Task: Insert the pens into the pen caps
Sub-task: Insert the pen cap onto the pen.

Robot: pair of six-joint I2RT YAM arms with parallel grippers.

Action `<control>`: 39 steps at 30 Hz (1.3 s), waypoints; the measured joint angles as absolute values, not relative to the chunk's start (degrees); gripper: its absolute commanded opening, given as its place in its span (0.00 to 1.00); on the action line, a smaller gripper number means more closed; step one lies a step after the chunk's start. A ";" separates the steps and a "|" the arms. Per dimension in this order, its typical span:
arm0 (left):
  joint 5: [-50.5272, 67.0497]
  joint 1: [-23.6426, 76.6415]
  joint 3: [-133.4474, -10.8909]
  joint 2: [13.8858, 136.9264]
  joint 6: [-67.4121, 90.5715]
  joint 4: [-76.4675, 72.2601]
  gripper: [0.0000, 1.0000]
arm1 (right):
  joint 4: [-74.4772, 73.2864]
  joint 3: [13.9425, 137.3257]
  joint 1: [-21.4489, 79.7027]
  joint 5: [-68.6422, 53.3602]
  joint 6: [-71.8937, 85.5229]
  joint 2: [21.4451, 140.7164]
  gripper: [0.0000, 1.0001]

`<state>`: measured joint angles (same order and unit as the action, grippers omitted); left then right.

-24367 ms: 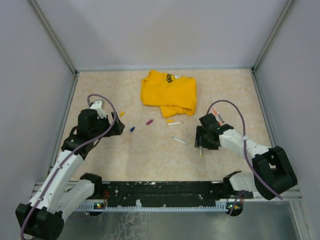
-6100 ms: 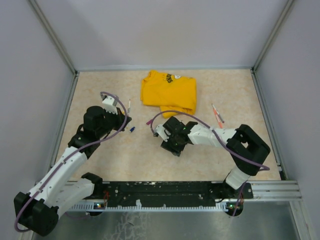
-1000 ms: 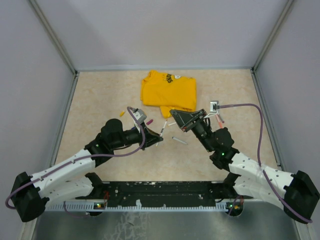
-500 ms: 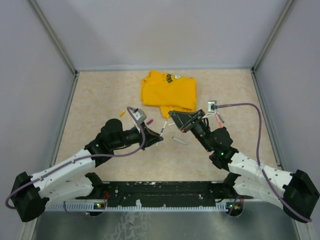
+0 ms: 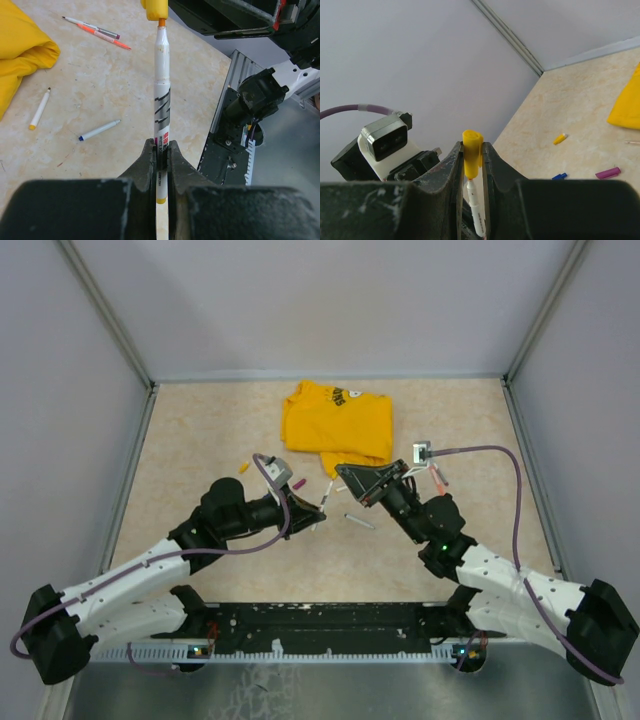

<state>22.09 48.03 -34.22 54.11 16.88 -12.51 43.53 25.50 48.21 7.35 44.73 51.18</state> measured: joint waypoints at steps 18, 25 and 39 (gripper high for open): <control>21.54 48.01 -34.22 53.87 16.93 -12.67 0.00 | 43.44 25.47 48.21 4.12 42.68 52.18 0.00; 21.06 48.03 -34.20 53.89 17.23 -12.80 0.00 | 46.41 23.51 48.21 1.78 41.87 53.12 0.00; 20.34 48.03 -34.11 53.89 18.39 -12.82 0.00 | 52.58 22.13 47.75 -1.93 41.12 56.38 0.09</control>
